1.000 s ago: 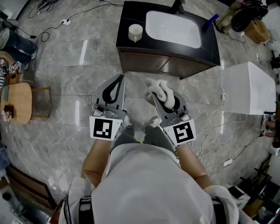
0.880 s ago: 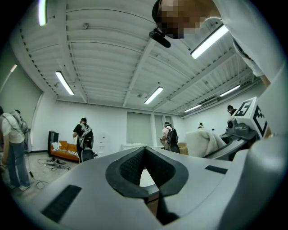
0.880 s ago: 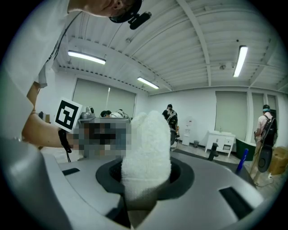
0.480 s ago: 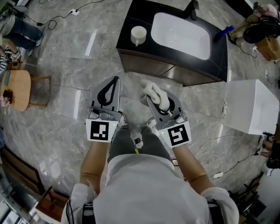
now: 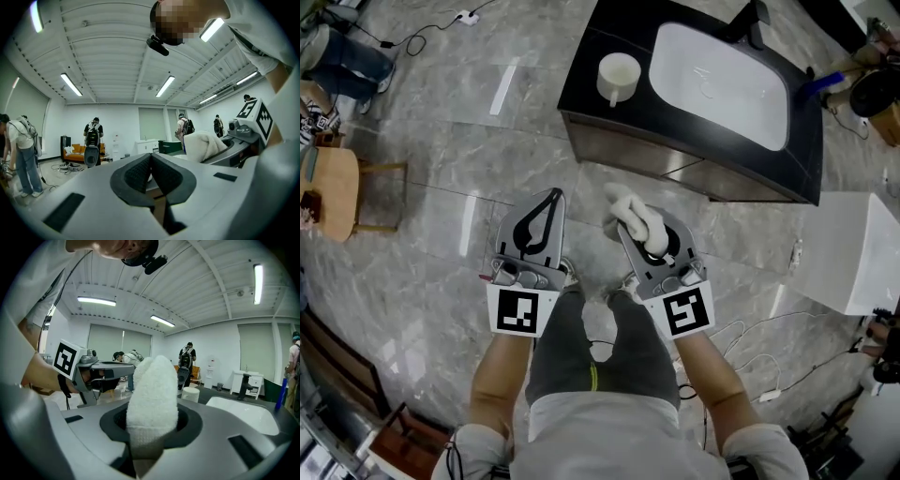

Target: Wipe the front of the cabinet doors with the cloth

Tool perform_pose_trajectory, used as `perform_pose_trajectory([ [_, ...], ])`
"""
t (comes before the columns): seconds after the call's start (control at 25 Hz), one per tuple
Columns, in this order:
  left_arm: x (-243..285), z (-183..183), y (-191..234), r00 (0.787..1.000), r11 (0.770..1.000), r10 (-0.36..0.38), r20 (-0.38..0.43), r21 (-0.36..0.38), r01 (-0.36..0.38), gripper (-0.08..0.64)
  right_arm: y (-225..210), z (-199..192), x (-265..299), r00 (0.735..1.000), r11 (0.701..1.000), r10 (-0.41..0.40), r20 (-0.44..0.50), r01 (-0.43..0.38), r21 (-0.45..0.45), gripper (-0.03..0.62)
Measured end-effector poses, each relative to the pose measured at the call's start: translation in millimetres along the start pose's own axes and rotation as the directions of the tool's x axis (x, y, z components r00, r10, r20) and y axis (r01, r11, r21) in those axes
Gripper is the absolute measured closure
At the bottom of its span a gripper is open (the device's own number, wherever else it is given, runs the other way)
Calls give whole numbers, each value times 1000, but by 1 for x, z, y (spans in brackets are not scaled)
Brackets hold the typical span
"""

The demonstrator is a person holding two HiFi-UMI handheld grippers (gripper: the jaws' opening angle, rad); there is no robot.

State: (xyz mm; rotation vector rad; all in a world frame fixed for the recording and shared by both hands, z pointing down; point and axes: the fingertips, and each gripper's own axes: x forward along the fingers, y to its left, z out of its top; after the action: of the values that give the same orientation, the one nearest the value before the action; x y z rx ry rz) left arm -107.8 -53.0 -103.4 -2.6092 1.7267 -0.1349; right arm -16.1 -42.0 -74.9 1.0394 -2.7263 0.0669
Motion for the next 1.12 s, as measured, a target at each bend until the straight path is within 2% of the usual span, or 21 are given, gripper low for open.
perform_pose_trajectory([
  [0.28,31,-141,4,1000,1000,-1,17,4,1,541,-9,-132,64,1000,1000,27,-12,-27,13,457],
  [0.44,43,-205,-3,1000,1000,-15,21,26,14,541,-15,-193,86,999,1000,30,-12,-30,2,457],
  [0.92,65,-331,-6,998,995,-4,59,96,-2,541,-25,-302,139,997,996,55,62,-51,-69,457],
  [1.12,72,-381,-6,997,995,-6,83,95,-2,541,-25,-343,157,993,993,71,91,-62,-96,457],
])
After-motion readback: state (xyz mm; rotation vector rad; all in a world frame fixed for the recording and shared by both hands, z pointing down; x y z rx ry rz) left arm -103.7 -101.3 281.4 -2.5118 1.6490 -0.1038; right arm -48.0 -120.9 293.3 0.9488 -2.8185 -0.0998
